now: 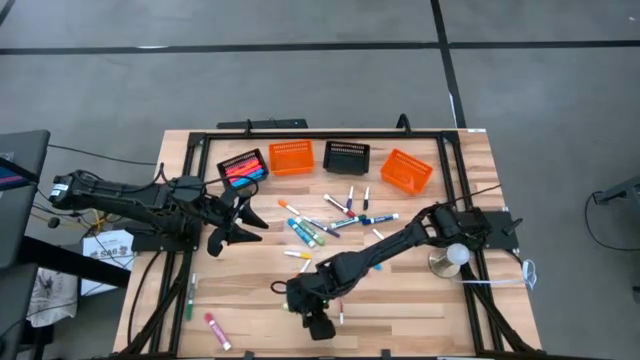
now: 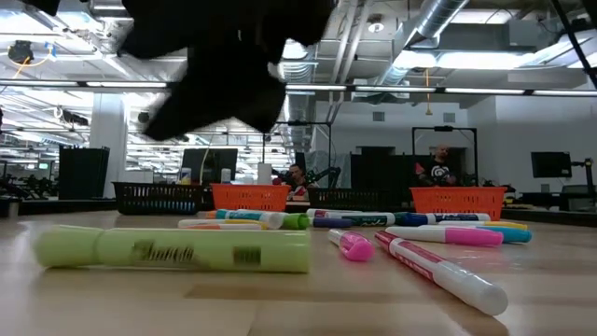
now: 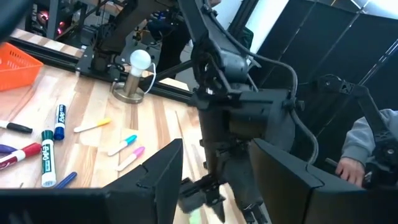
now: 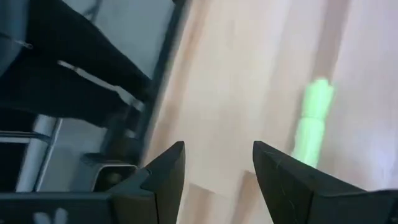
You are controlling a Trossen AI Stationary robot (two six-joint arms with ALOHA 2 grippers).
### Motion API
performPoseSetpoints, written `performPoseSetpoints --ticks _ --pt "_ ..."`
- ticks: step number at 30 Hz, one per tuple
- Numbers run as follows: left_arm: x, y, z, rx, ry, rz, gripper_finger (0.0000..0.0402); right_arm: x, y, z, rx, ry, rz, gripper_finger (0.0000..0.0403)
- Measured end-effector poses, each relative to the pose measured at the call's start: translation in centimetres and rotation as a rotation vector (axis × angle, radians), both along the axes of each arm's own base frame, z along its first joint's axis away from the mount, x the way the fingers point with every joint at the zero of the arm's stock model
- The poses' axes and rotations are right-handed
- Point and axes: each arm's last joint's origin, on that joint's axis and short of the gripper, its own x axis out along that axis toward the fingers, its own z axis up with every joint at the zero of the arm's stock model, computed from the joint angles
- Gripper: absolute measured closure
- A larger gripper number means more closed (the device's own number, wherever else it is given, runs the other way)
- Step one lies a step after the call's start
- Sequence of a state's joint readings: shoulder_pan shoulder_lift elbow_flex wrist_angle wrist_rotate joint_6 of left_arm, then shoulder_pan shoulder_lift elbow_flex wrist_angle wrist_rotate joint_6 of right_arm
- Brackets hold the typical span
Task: Pick & Place Markers
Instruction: Put the light green highlighter pen into the left black bin
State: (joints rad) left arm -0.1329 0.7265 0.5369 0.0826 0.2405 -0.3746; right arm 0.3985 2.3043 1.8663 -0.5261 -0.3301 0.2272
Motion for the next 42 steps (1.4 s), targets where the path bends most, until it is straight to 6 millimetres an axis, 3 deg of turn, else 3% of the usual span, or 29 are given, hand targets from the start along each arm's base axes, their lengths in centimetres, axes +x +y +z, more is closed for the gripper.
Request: performPoseSetpoints --ticks 10,17,23,28,31,42 --pt "0.0 0.0 0.0 -0.005 0.002 0.001 0.0215 0.1 -1.7 -3.1 -0.212 0.066 -0.048 0.0239" --pt "0.0 0.0 0.0 -0.031 0.012 0.004 0.0215 0.4 -1.7 -5.0 -0.190 0.129 -0.116 0.0245" --pt "0.0 0.0 0.0 -0.048 0.019 0.006 0.0215 0.1 -1.3 -4.1 -0.158 0.135 -0.126 0.0252" --pt "0.0 0.0 0.0 -0.049 0.019 0.007 0.0215 -1.0 -1.4 -1.6 -0.201 0.121 -0.086 0.0259" --pt "0.0 0.0 0.0 -0.048 0.016 0.011 0.0215 -1.1 -2.3 -0.5 -0.254 0.108 -0.080 0.0262" --pt "0.0 0.0 0.0 -0.045 0.014 0.017 0.0215 0.2 -7.2 -0.3 -0.335 0.096 -0.110 0.0251"
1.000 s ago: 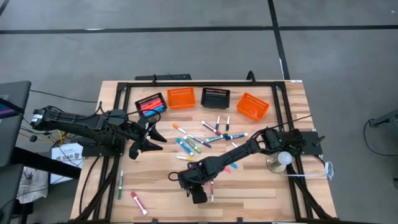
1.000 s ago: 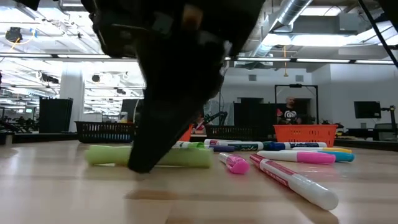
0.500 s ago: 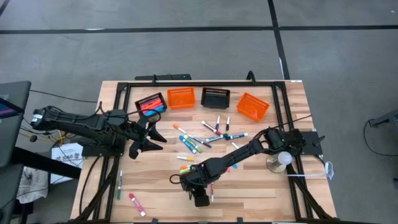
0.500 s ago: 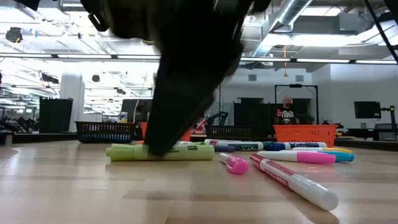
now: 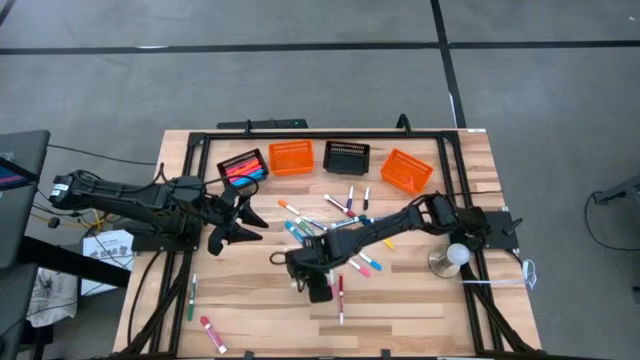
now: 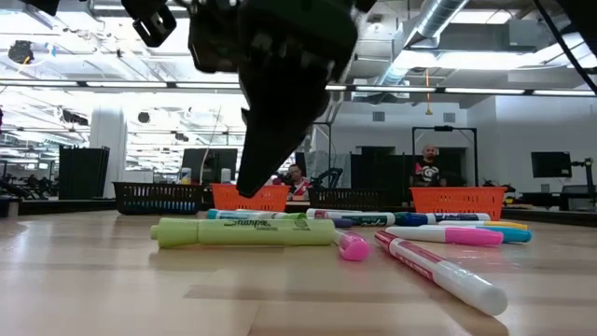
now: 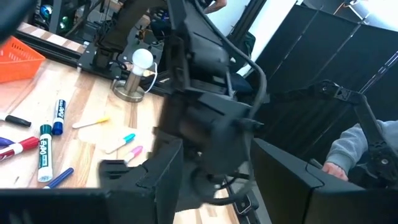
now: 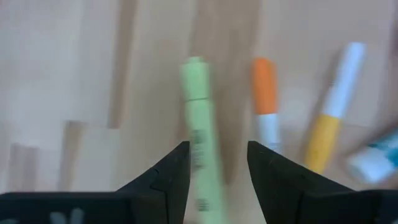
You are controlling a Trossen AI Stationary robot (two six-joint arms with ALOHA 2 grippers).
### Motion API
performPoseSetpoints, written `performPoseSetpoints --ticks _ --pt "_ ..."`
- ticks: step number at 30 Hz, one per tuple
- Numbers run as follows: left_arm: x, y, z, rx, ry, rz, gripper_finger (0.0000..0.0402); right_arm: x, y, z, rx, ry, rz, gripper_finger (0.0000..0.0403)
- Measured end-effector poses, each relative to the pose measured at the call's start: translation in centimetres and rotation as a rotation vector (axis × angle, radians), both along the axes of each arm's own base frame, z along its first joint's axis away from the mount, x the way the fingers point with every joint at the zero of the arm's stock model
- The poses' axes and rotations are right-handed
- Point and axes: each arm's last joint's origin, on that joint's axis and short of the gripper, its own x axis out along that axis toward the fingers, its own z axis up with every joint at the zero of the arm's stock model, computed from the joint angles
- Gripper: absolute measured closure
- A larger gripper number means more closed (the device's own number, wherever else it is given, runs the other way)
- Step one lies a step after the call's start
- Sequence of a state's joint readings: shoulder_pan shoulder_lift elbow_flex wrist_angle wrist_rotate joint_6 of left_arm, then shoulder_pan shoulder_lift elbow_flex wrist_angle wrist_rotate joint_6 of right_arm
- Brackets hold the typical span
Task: Pick & Place Markers
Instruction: Put the light green highlighter pen into the left black bin
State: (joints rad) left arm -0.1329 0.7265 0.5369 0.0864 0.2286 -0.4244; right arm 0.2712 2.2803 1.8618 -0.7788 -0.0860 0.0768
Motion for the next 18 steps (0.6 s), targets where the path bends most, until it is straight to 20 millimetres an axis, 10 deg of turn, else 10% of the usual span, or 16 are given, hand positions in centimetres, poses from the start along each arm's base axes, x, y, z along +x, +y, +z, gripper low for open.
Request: performPoseSetpoints --ticks 18 --pt "0.0 0.0 0.0 0.000 0.000 0.000 0.0215 -0.2 0.7 0.0 -0.060 -0.019 0.022 0.0254"
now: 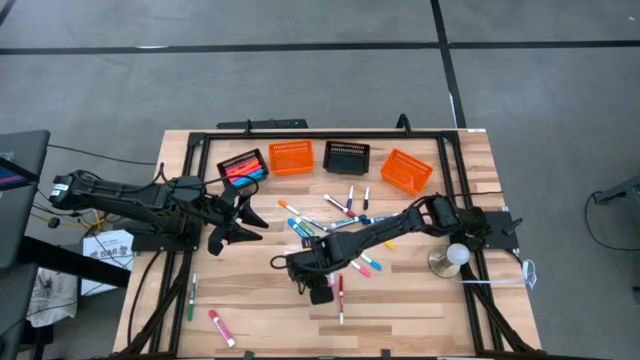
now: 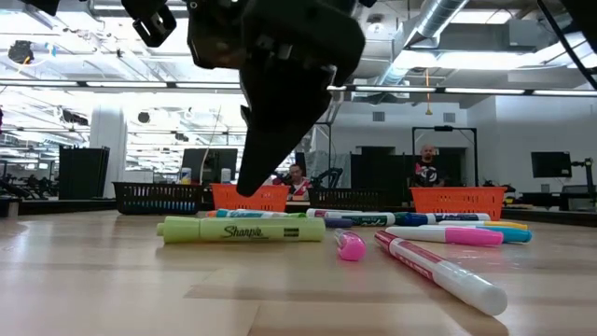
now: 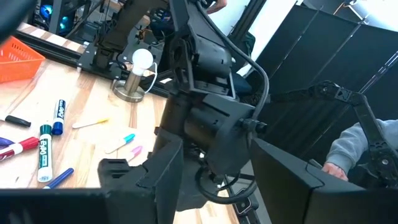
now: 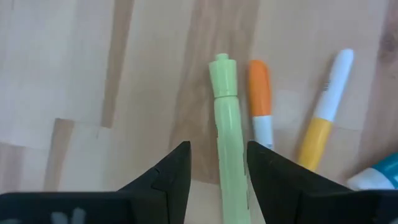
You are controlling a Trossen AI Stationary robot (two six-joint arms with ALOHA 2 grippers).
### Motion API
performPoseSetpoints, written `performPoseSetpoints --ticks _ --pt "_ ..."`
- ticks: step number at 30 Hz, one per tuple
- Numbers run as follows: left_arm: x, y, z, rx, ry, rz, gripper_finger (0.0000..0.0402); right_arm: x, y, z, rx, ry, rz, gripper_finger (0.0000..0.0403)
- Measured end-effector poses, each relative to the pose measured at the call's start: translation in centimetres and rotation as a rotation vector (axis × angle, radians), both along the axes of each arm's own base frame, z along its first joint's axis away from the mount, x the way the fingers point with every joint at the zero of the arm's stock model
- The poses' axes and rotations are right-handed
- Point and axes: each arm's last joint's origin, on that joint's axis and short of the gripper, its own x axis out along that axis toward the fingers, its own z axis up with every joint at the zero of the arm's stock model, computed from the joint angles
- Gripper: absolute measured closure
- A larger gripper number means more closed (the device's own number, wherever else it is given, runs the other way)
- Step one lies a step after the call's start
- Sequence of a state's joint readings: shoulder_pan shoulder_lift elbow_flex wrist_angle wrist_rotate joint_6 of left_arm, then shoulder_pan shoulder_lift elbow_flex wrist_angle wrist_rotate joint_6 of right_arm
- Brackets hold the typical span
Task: Pick & Place Markers
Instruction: Put the light green highlighter pen into the left black bin
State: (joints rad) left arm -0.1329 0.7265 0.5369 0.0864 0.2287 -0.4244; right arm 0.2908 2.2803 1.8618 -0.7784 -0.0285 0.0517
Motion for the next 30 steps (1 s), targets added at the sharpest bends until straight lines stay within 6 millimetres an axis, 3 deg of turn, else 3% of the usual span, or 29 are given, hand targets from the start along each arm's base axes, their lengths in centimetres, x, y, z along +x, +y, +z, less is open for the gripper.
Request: performPoseSetpoints --ticks 4,14,20,25,30 --pt "0.0 0.0 0.0 0.000 0.000 0.000 0.0215 0.1 -0.3 0.0 0.001 0.000 -0.004 0.0245" --pt "0.0 0.0 0.0 0.000 0.000 0.000 0.0215 -0.9 -1.2 -2.9 -0.012 0.060 -0.020 0.0237" --pt "0.0 0.0 0.0 0.000 -0.001 0.000 0.0215 -1.0 -1.5 -3.3 -0.001 0.068 -0.048 0.0243" --pt "0.0 0.0 0.0 0.000 -0.001 0.000 0.0215 -1.0 -1.5 -3.3 -0.018 0.062 -0.054 0.0258" --pt "0.0 0.0 0.0 0.000 -0.001 0.000 0.0215 -1.0 -1.5 -3.3 -0.012 0.065 -0.082 0.0300"
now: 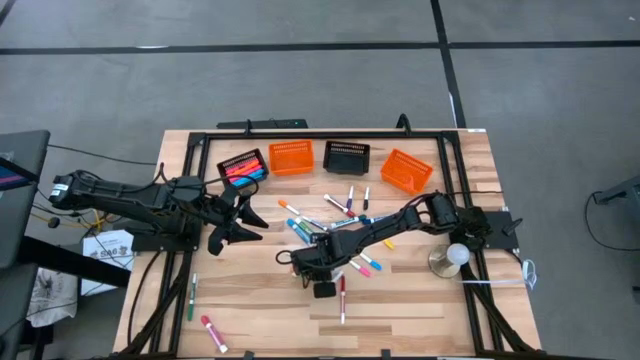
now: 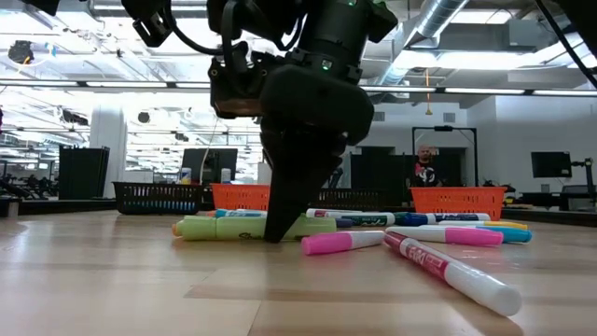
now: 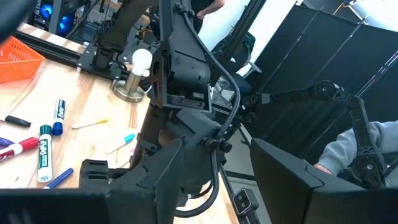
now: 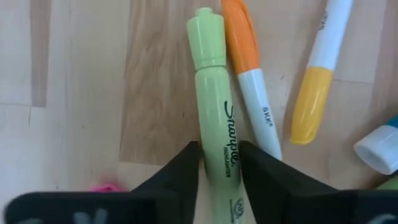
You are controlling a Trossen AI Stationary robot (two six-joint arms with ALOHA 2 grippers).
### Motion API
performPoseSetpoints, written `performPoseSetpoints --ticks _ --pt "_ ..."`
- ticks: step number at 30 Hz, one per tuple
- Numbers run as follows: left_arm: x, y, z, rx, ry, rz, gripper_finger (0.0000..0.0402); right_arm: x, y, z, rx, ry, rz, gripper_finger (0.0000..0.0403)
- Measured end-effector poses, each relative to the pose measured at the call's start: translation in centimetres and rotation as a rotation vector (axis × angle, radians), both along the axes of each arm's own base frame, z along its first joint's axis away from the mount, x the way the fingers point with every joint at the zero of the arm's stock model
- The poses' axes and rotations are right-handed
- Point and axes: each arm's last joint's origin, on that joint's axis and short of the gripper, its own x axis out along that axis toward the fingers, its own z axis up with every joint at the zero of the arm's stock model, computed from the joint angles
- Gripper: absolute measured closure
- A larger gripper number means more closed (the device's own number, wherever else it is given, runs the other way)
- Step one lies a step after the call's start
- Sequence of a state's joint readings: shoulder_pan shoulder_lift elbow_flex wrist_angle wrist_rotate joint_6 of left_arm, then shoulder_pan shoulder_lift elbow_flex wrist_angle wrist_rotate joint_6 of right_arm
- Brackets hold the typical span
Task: Pick & Place Markers
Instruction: Put the light green highlighter pen into the left black bin
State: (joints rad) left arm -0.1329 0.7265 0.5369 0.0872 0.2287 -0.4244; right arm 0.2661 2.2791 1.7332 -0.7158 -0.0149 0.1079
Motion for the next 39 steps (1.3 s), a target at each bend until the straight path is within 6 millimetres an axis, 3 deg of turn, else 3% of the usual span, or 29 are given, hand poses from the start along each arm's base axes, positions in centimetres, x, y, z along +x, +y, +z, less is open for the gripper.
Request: performPoseSetpoints --ticks 6,12,18,25,30,39 --pt "0.0 0.0 0.0 0.000 0.000 0.000 0.0215 -0.1 0.0 0.0 -0.004 0.005 -0.033 0.0356" --pt "0.0 0.0 0.0 0.000 0.000 0.000 0.0215 -0.2 0.0 0.2 0.041 0.024 -0.025 0.0357" --pt "0.0 0.0 0.0 0.000 -0.001 0.000 0.0215 0.1 0.3 1.8 0.099 0.057 -0.012 0.0357" --pt "0.0 0.1 0.0 0.037 -0.017 -0.001 0.0215 1.2 -0.4 5.6 0.148 0.037 -0.018 0.0357" --pt "-0.2 0.8 0.3 0.079 -0.051 0.037 0.0215 2.2 -2.2 9.3 0.155 -0.022 -0.022 0.0357" --pt "-4.0 3.4 2.6 0.172 -0.245 0.217 0.0215 2.8 -7.2 15.2 0.142 -0.125 -0.081 0.0357"
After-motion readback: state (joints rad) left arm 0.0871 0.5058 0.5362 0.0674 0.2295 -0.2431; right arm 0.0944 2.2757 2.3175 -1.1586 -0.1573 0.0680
